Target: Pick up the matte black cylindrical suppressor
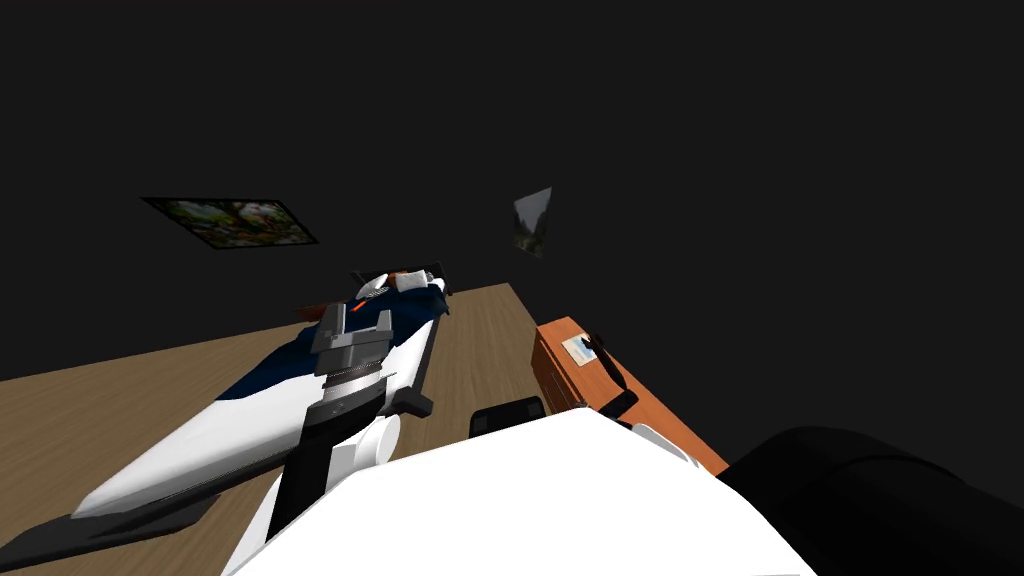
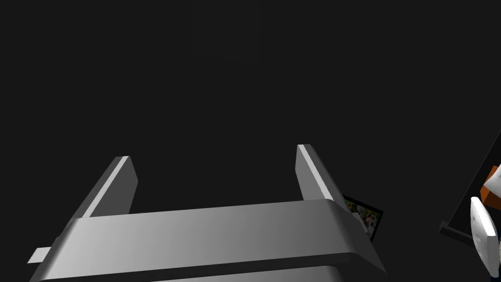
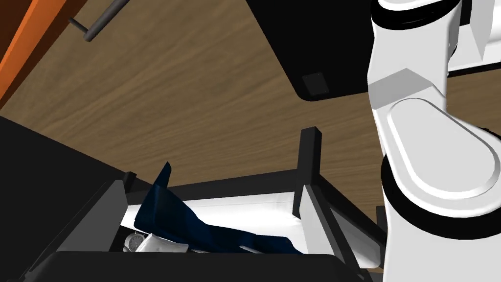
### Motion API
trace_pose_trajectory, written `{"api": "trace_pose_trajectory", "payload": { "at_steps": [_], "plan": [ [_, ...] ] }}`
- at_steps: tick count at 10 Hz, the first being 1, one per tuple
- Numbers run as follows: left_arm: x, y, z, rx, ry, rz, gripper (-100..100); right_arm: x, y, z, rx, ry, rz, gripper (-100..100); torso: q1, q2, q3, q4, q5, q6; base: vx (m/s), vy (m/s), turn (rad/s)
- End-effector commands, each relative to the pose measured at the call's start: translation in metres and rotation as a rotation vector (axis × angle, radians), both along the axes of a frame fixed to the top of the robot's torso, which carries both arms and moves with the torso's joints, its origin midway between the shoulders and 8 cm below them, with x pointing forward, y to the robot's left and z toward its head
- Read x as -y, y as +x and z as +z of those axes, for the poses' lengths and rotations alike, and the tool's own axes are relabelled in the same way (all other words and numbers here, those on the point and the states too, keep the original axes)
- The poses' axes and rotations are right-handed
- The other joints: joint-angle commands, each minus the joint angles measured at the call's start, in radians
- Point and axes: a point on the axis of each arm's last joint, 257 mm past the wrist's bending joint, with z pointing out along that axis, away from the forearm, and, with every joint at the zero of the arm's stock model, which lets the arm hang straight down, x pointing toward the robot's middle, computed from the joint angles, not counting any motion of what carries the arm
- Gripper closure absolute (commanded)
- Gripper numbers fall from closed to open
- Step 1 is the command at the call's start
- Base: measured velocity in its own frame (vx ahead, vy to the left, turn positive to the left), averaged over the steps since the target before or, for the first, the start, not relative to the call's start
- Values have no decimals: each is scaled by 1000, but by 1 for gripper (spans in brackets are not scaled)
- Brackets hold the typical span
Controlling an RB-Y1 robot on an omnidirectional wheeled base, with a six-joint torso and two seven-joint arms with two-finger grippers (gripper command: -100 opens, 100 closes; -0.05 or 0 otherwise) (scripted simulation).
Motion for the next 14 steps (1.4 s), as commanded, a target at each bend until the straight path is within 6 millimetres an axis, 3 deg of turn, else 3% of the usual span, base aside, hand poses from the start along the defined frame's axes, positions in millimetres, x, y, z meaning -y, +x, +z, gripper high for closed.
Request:
{"api": "trace_pose_trajectory", "payload": {
  "at_steps": [1,3,5,6,7,8,9,10,11,14],
  "plan": [
    [0,0,0,0,0,0,0,11,-9,-7,-20,-37,31,-100,0,0,0,0,0,0,33,-19,75],
    [0,0,0,0,0,0,0,47,-49,-24,-89,-146,132,-100,-1,-1,0,0,0,0,52,-37,187],
    [0,0,0,0,0,0,0,51,-54,-26,-98,-164,147,-100,-1,-1,-1,0,0,0,38,-20,28],
    [0,0,0,0,0,0,0,71,-74,-32,-135,-215,194,-100,1,0,0,0,0,0,34,-7,125],
    [0,0,0,0,0,0,0,72,-74,-32,-135,-221,202,-100,1,0,0,0,0,0,34,-14,86],
    [0,0,0,0,0,0,0,92,-94,-37,-172,-272,252,-100,1,0,0,0,0,0,42,-21,156],
    [0,0,0,0,0,0,0,92,-94,-37,-172,-273,254,-100,0,-1,0,0,0,0,42,-31,71],
    [0,0,0,0,0,0,0,112,-111,-39,-207,-321,303,-100,0,-1,-1,0,0,1,49,-33,128],
    [0,0,0,0,0,0,0,112,-111,-39,-207,-321,303,-100,-1,-1,-1,0,0,0,37,-28,68],
    [0,0,0,0,0,0,0,162,-154,-40,-298,-429,420,-100,-2,-1,-1,0,0,0,51,-54,168]
  ]
}}
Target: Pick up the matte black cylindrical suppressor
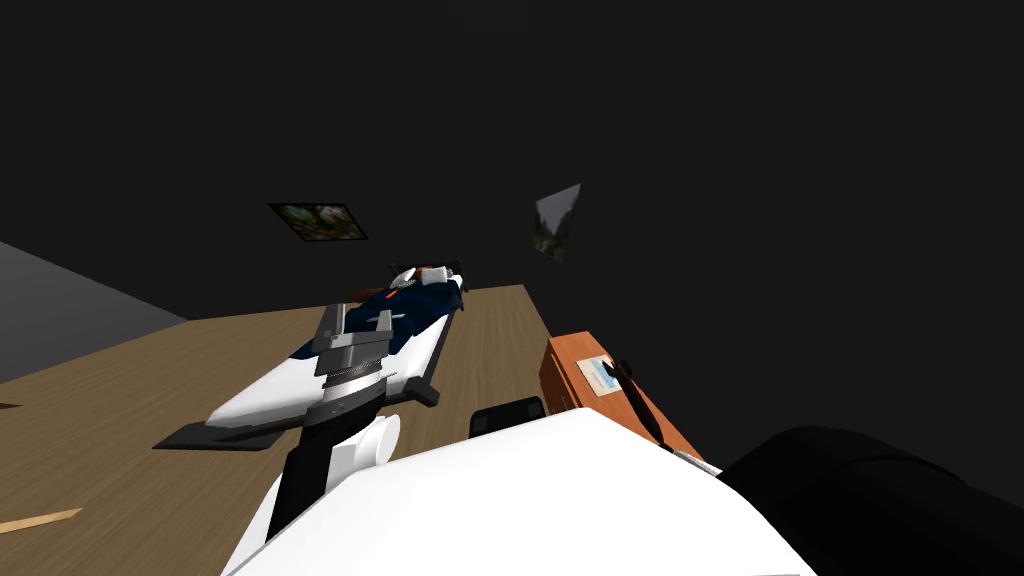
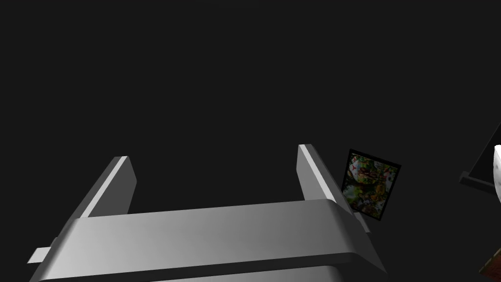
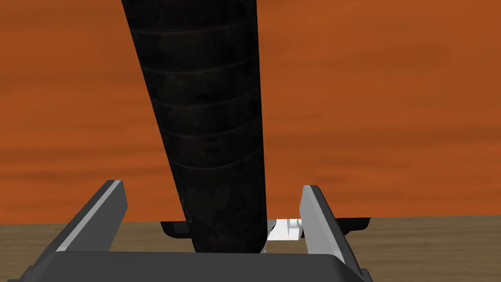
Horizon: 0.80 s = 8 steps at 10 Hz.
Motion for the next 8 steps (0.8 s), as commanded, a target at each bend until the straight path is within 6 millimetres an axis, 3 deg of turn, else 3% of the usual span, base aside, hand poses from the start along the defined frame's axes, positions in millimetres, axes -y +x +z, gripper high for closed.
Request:
{"api": "trace_pose_trajectory", "payload": {
  "at_steps": [1,4,5,6,7,8],
  "plan": [
    [0,0,0,0,0,0,0,11,-12,0,-21,-21,22,-100,0,0,0,0,0,0,54,-45,30],
    [0,0,0,0,0,0,0,38,-36,2,-76,-77,80,-100,3,2,1,0,1,0,30,-35,92],
    [0,0,0,0,0,0,0,33,-30,1,-66,-68,68,-100,3,2,1,0,0,0,12,-21,14],
    [0,0,0,0,0,0,0,34,-31,1,-68,-70,72,0,4,3,2,1,0,1,0,0,0],
    [0,0,0,0,0,0,0,28,-34,-7,-67,-69,61,-100,5,4,2,1,1,1,-3,-19,74],
    [0,0,0,0,0,0,0,24,-36,-12,-67,-69,55,-100,5,4,2,1,1,0,-10,-48,72]
  ]
}}
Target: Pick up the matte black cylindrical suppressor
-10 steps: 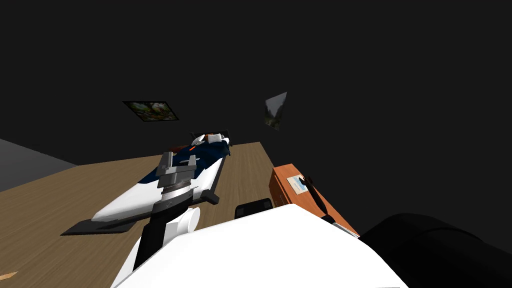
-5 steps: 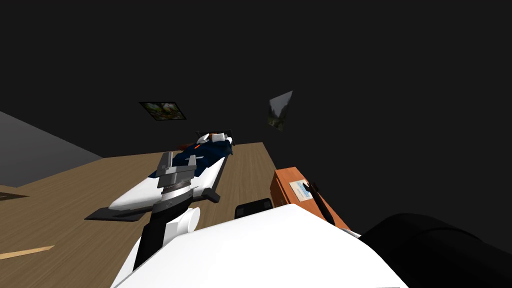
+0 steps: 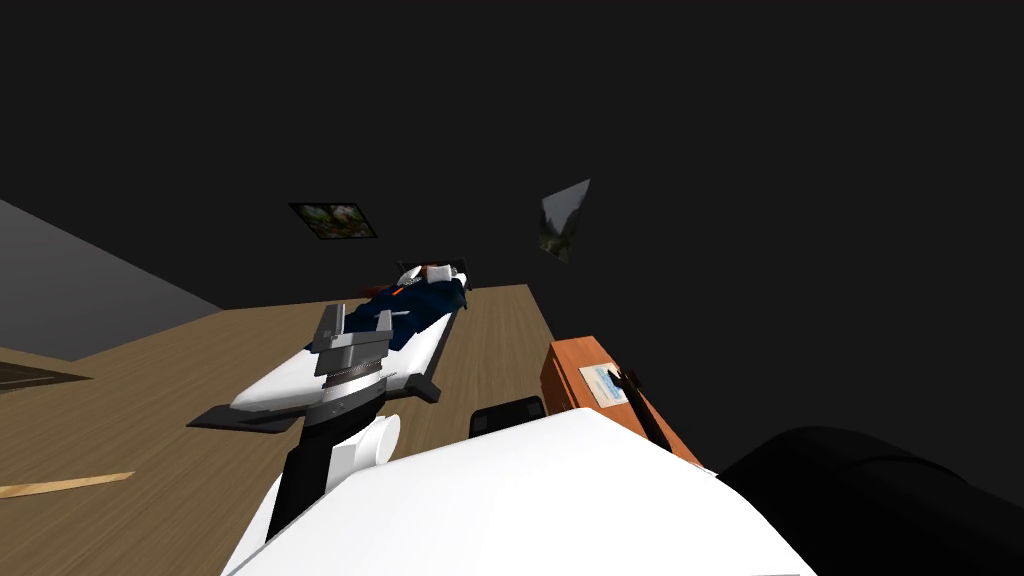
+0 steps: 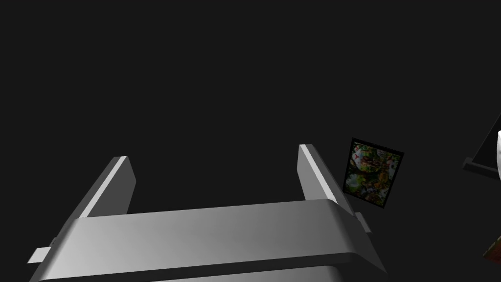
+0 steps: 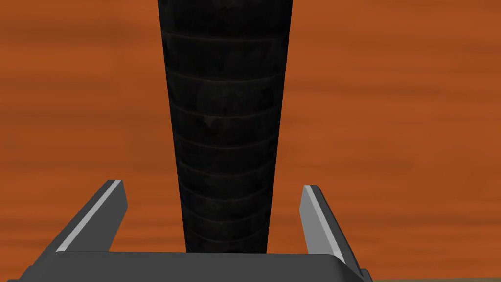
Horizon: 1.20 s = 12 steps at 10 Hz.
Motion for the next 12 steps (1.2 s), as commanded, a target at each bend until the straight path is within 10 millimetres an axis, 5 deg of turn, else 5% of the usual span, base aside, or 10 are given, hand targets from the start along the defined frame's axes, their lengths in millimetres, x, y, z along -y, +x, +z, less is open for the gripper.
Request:
{"api": "trace_pose_trajectory", "payload": {
  "at_steps": [1,3,4,8,9,10,12],
  "plan": [
    [0,0,0,0,0,0,0,-8,-4,-9,2,0,-11,-100,0,0,0,0,0,0,-10,-53,63],
    [0,0,0,0,0,0,0,-10,-5,-11,1,0,-14,-100,0,0,0,0,0,0,-5,-31,34],
    [0,0,0,0,0,0,0,-10,-5,-11,2,0,-14,100,1,0,0,0,0,0,0,0,0],
    [0,0,0,0,0,0,0,-10,-6,-11,0,0,-13,100,2,-1,0,0,0,0,0,0,0],
    [0,0,0,0,0,0,0,-10,-6,-11,0,0,-13,0,2,-1,0,0,0,0,0,0,0],
    [0,0,0,0,0,0,0,-4,-1,-4,1,-1,-5,100,2,-1,0,0,0,0,4,32,-75],
    [0,0,0,0,0,0,0,3,2,4,1,-1,4,100,5,-1,0,0,1,0,8,45,-61]
  ]
}}
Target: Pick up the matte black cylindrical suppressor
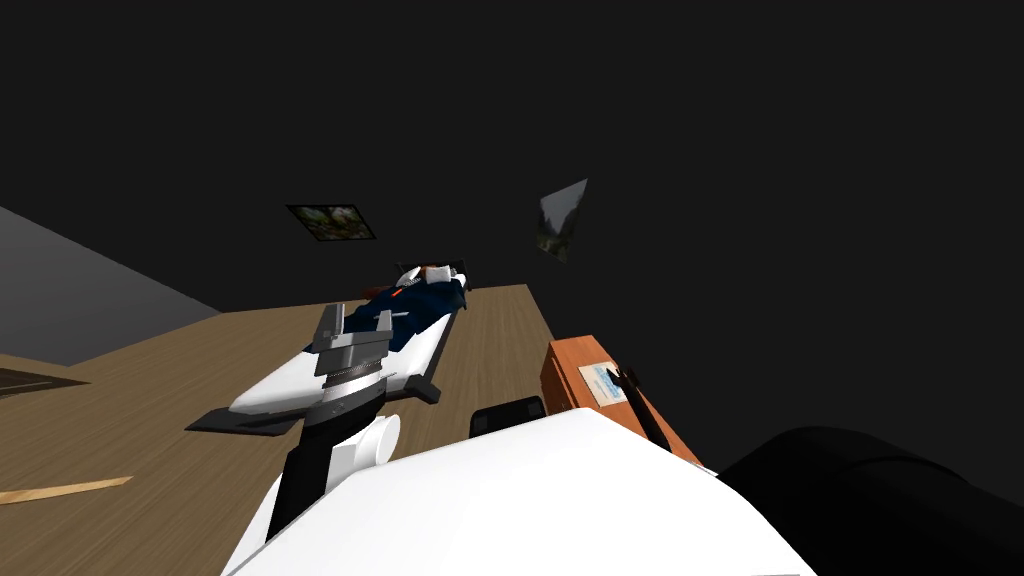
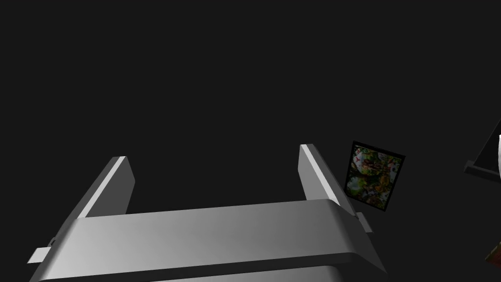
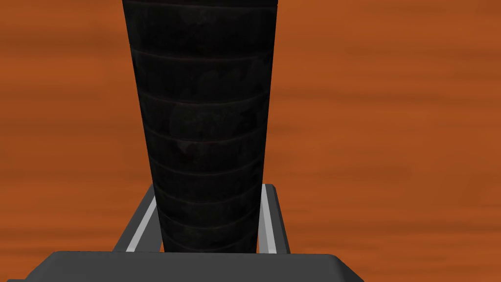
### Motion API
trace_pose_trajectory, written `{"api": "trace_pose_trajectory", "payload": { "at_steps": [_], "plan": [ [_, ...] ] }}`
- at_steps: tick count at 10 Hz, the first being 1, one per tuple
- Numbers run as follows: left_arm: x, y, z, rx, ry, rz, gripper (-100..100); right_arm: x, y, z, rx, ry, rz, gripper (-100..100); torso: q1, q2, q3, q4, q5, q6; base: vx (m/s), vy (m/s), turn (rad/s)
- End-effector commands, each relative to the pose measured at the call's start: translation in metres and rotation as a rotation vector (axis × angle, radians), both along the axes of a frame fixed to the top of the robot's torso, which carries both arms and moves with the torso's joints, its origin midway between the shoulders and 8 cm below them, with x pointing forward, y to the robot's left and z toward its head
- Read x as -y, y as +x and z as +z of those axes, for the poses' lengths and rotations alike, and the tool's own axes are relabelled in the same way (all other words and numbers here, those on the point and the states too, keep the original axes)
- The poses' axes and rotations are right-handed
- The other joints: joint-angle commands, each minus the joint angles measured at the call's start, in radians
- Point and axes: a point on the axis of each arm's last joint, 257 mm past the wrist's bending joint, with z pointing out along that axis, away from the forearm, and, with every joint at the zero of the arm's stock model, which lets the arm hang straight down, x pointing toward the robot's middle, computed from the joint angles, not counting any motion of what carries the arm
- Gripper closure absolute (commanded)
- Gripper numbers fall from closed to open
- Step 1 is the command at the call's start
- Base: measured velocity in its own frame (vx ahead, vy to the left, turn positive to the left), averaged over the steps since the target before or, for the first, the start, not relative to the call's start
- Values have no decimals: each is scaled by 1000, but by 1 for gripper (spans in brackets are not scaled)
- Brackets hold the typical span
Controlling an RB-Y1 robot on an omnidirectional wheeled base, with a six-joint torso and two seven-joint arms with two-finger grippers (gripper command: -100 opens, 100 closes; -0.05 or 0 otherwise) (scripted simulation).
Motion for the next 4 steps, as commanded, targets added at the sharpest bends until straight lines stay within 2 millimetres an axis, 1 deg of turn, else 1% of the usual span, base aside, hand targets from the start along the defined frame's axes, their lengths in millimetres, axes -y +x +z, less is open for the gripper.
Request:
{"api": "trace_pose_trajectory", "payload": {
  "at_steps": [1,2,3,4],
  "plan": [
    [0,0,0,0,0,0,0,1,1,5,-2,1,6,100,0,0,0,0,0,0,7,30,-25],
    [0,0,0,0,0,0,0,5,4,10,-2,0,13,100,0,0,0,0,0,0,6,21,-44],
    [0,0,0,0,0,0,0,3,3,7,-1,0,10,100,-1,0,0,0,0,0,3,9,-11],
    [0,0,0,0,0,0,0,4,4,8,-1,1,9,0,-2,0,0,0,0,0,0,0,0]
  ]
}}
